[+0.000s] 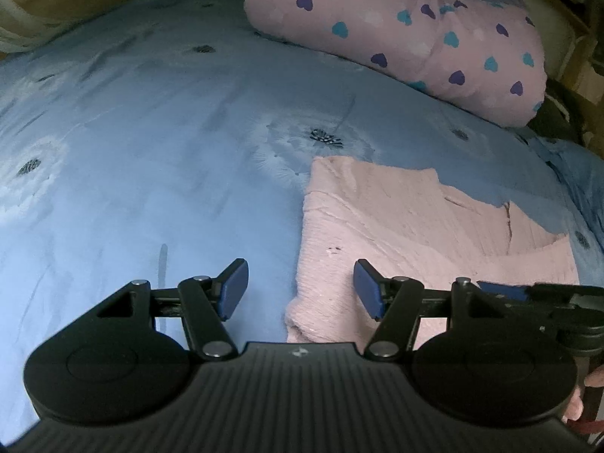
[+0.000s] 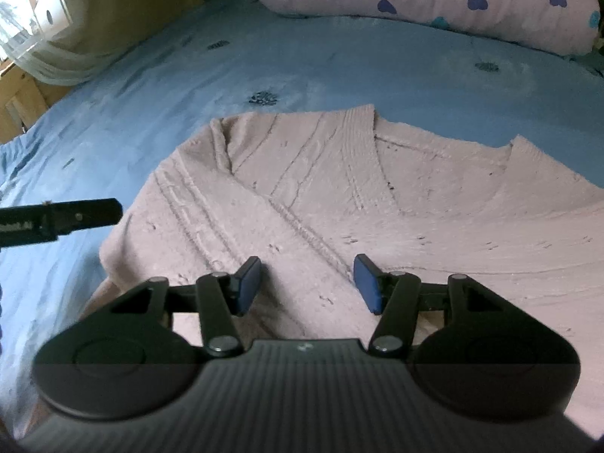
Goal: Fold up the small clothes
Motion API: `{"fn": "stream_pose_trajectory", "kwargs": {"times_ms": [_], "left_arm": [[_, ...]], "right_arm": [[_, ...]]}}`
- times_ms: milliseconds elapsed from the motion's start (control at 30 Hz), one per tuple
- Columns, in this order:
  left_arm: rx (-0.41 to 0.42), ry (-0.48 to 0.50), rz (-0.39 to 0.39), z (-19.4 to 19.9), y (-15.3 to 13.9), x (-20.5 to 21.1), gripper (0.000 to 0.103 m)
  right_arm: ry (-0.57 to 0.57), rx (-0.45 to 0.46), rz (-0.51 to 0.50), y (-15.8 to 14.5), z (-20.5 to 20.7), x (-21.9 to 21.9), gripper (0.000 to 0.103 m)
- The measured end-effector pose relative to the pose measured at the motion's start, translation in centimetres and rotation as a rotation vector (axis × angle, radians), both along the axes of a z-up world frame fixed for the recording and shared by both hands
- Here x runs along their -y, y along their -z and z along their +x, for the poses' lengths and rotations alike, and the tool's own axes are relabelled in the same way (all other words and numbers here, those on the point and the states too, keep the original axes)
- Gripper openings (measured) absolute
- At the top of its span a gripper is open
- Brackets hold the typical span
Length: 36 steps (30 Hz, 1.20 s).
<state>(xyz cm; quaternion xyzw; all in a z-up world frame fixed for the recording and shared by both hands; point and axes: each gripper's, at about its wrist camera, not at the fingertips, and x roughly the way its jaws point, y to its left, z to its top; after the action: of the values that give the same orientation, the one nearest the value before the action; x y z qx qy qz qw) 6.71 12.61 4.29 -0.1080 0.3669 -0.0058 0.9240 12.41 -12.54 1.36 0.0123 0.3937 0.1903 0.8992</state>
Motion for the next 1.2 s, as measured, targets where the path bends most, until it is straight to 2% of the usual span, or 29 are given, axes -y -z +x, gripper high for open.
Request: {"fn": "stream_pose_trajectory", "kwargs": {"times_ms": [67,133,300,367,467,567,667,800,900,1033,1200], "left_arm": [[-0.003,-0.003,-0.002,0.0,0.0,-0.1,0.067],[-0.008,-0.009,0.002,0.1,0.0,0.0,0.067],[-0.03,-0.017,0.027,0.4,0.5,0.2,0.067],[-0.036,-0.01,0.032,0.5,0.6,0.5,0.067],[-0.036,-0.001,0.056,0.5,0.8,0.9,0.067],[-0.034,-0.008,0.086,0.6,0.8,1.0,0.067],[-0.011,-0.014,0.061,0.3,0.4,0.7,0.067],[0.054,-0.006,0.048,-0.4,-0.4,0.9,0.067],[0.097,0.027,0.048,-0.8,-0.7,1.7,0.067],[0.125,0.082,0.021,-0.9,-0.4,3.3,0.067],[0.143,0.1,0.049,-0.7,0.5,4.9,0.057]], "right_arm": [[-0.004,-0.002,0.018,0.0,0.0,0.0,0.012],[-0.003,0.001,0.038,-0.5,-0.1,0.0,0.011],[0.09,0.171,0.014,-3.3,-0.6,1.3,0.01],[0.126,0.182,-0.043,-3.1,0.1,1.5,0.01],[0.158,0.147,-0.095,-1.2,1.3,1.4,0.011],[0.165,0.109,-0.085,0.7,2.1,1.2,0.013],[0.172,0.129,-0.067,0.5,1.6,1.1,0.016],[0.154,0.137,-0.024,-1.6,-0.4,3.4,0.042],[0.164,0.158,-0.006,-2.9,-2.4,6.6,0.046],[0.213,0.105,0.016,-3.2,-4.6,11.3,0.046],[0.304,0.043,0.063,-1.9,-6.6,15.9,0.046]]}}
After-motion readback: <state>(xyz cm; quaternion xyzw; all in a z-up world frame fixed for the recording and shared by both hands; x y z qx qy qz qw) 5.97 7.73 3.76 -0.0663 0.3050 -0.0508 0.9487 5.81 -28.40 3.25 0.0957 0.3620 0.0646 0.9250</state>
